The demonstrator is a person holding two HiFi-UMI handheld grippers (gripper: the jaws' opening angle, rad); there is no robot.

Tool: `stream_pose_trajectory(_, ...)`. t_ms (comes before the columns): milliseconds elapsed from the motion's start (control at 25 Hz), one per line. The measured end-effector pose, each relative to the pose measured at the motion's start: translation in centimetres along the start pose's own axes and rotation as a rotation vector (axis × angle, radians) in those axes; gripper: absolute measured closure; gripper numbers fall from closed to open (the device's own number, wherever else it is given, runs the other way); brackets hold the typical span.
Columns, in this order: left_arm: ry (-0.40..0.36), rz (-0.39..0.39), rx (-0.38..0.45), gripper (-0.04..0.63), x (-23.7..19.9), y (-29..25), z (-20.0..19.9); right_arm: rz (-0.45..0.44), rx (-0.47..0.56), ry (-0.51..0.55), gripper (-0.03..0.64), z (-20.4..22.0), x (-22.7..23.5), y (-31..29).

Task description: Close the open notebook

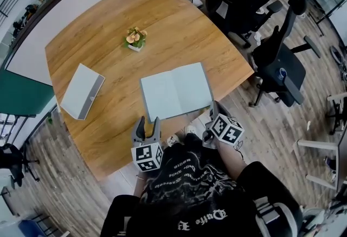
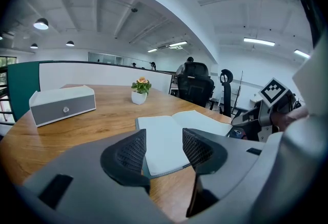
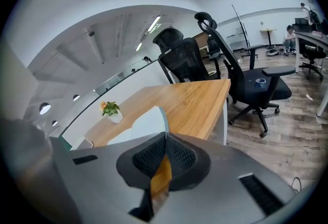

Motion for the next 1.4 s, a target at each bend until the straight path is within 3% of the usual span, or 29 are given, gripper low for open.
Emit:
stream_pose_trajectory(200,-0.011,0.024,0.001,0.354,0.6,-0.1,0.0,-0.059,0.037,0.031,0.604,-0.7,-1.5,0.9)
stream_pose_trajectory(400,-0.010,0.038,-0.004,0.354,1.1,0.0,0.2,-0.118,0.068,0.156,0.605,-1.3,-3.5,1.9)
stream_pose_trajectory(600,-0.011,0.059,0.004,0.407,1.5,0.0,-0.1,-0.231,0.079,0.194,0.604,-1.6,-5.7,2.1)
stream_pose_trajectory(1040,0.007,0.076,0.040,0.408,1.6,0.9,-0.3,-0.435,0.085,0.309,0.604,-1.3,-10.0,3.6)
stream_pose_trajectory(1400,0.028,0.023,0.052,0.414,0.8,1.5,-0.3,-0.538,0.075,0.388,0.604,-0.7,-12.3,4.2)
Point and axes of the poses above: the fingertips, and each gripper's own axes: y backward along the fingers, x to its right, z out of its underside, the point moved 4 cm from there along y, backward along the fingers, and after that the axes turned 7 degrees about x, right-handed, at the moved point
